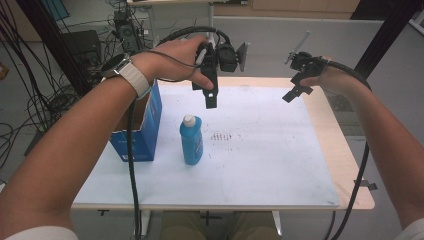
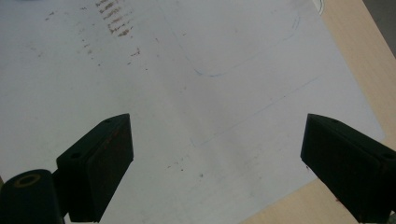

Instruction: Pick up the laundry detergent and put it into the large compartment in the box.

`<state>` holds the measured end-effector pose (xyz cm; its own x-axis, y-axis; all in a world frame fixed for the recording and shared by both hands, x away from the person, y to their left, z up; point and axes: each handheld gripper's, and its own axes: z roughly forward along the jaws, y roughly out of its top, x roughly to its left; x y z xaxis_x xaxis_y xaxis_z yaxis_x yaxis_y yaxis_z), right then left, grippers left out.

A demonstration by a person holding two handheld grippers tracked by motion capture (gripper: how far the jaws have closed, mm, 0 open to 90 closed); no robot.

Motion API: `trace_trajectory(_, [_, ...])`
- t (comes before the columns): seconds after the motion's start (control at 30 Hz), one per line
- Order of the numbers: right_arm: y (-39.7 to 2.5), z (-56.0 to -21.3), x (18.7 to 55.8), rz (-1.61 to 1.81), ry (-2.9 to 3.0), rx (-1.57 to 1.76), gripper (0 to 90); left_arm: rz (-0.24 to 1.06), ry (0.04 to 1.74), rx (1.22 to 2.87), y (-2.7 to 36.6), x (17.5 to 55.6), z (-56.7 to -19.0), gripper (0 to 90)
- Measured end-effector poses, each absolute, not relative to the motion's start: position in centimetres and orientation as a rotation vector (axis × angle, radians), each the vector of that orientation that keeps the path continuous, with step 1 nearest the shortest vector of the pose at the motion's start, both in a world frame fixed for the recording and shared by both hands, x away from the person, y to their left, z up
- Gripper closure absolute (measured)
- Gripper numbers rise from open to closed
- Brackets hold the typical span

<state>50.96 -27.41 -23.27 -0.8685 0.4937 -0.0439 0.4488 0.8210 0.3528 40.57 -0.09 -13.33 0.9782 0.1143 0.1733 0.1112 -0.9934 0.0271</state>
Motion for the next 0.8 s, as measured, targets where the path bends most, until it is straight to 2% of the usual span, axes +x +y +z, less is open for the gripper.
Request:
trace_trajectory(0.33, [-27.29,-23.23,50.86,0.505,2.870,0.735,9.4,0.284,0.201,3.098,-0.16,40.50,-13.14,8.4])
trace_trajectory(0.8, [-27.27,-23.22,50.71,0.514,2.867,0.729,9.3,0.333,0.354,3.068,0.50,40.37,-12.93,8.1])
